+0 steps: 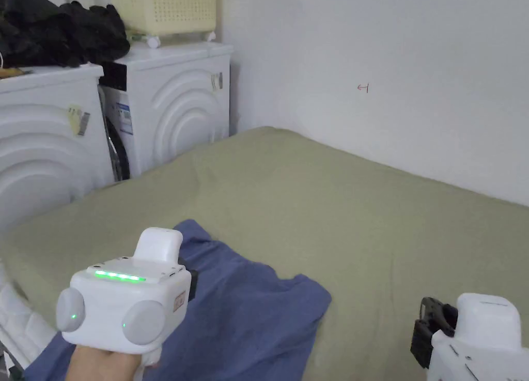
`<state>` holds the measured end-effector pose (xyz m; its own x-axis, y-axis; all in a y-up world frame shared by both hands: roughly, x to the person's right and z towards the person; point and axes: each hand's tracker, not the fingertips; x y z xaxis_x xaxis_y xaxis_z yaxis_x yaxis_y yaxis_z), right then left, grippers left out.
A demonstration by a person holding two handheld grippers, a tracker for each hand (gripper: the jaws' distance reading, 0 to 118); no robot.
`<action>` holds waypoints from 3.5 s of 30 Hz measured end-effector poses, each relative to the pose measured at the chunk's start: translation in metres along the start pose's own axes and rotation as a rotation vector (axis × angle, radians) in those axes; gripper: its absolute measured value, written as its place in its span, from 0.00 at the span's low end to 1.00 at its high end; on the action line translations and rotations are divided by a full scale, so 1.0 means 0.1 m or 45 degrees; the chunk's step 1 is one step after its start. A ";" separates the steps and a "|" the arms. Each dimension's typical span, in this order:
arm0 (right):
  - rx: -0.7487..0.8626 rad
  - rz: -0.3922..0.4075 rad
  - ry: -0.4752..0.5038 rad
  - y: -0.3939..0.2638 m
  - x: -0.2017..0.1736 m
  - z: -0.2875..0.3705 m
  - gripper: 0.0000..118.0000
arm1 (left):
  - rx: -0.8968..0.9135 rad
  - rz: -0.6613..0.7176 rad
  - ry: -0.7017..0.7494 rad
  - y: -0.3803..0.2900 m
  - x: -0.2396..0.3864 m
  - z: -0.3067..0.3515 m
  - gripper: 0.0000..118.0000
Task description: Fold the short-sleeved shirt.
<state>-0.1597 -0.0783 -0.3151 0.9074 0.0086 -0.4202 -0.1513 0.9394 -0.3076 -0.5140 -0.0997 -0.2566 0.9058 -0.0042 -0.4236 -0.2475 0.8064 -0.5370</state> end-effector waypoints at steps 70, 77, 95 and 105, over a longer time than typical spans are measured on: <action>-0.130 -0.273 -0.653 -0.91 2.58 2.11 0.00 | -0.119 -0.472 -0.874 -0.24 4.02 0.63 0.93; -0.023 -0.232 -0.597 -0.76 2.24 2.23 0.00 | 0.164 -0.359 -0.625 -0.33 2.35 1.45 0.00; -0.062 -0.166 -0.521 -0.72 1.93 1.99 0.00 | -0.223 -0.221 -0.463 -0.33 1.63 0.27 0.00; -0.196 -0.161 -0.553 -0.93 2.13 1.78 0.00 | -0.525 -0.403 -0.342 -0.58 1.91 -0.94 0.99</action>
<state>0.1176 -0.1034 -0.2241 0.9974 0.0705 0.0143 -0.0555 0.8811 -0.4697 -0.3594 -0.2026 -0.3751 0.9996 -0.0133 -0.0254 -0.0156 0.4932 -0.8698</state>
